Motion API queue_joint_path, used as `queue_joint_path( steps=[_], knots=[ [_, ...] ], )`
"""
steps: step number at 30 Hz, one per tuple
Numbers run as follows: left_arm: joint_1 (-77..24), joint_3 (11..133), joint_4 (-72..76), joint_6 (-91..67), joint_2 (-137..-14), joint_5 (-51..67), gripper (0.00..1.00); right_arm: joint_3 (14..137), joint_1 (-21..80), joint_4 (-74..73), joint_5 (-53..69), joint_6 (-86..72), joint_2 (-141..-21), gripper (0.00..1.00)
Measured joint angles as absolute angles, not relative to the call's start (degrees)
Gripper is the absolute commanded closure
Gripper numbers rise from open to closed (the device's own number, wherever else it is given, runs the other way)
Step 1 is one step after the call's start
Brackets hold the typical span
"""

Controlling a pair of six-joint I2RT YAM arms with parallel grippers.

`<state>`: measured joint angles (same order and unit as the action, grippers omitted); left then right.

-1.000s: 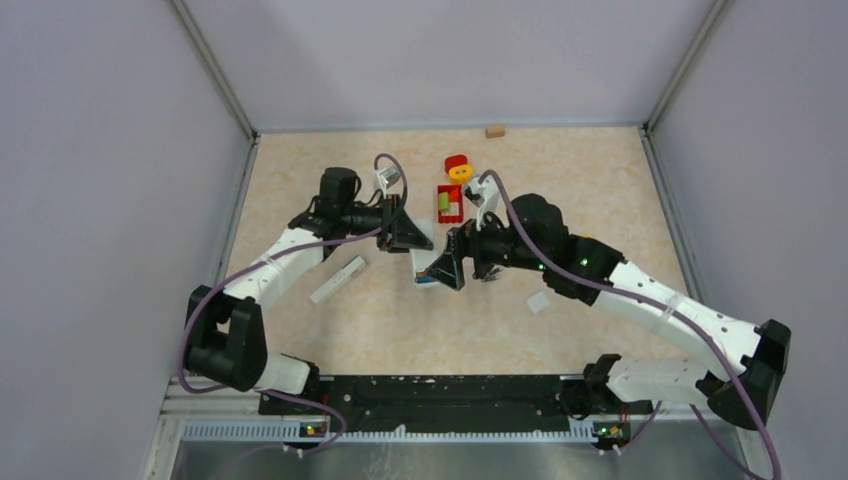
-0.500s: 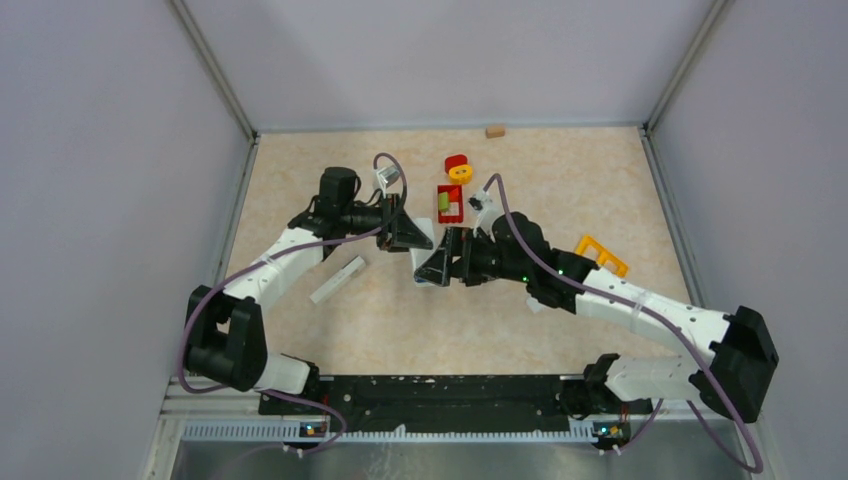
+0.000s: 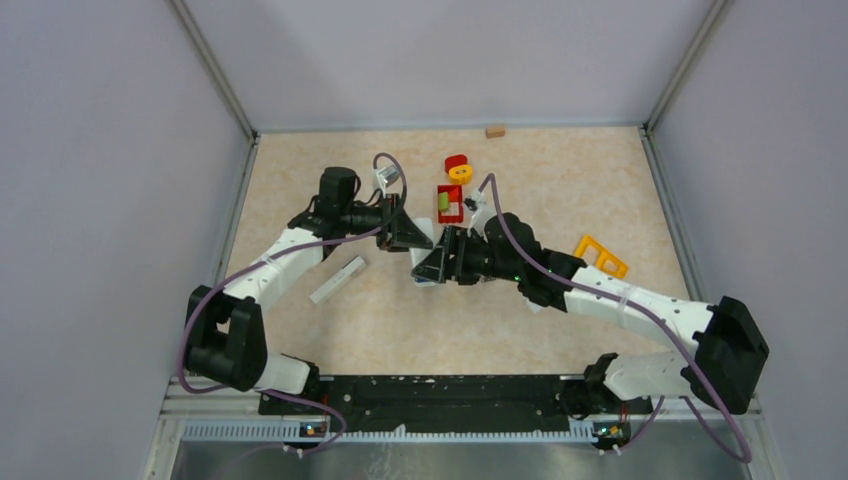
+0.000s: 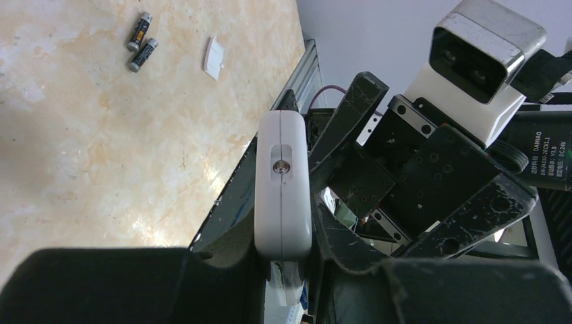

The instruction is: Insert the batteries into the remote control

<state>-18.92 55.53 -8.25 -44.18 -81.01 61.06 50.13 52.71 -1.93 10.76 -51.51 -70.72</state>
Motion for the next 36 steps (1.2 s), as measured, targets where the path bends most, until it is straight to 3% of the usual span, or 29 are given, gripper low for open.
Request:
queue_joint_path(
  steps=[6, 15, 27, 36],
  knots=[
    [-18.90, 55.53, -8.23, -44.21, -81.01, 61.04, 1.00, 50.13, 52.71, -2.79, 10.85, -50.74, -71.29, 0.28],
    [-18.90, 55.53, -8.23, -44.21, -81.01, 61.04, 1.00, 50.13, 52.71, -3.11, 10.87, -49.25, -71.29, 0.44],
    [-18.83, 55.55, -8.16, -44.36, -81.01, 61.12, 1.00, 49.98, 52.71, -2.83, 10.39, -48.27, -71.35, 0.59],
    [-18.31, 55.61, -6.07, -48.12, -81.08, 62.00, 1.00, 43.00, 52.58, 9.56, 9.91, -43.35, -68.66, 0.68]
  ],
)
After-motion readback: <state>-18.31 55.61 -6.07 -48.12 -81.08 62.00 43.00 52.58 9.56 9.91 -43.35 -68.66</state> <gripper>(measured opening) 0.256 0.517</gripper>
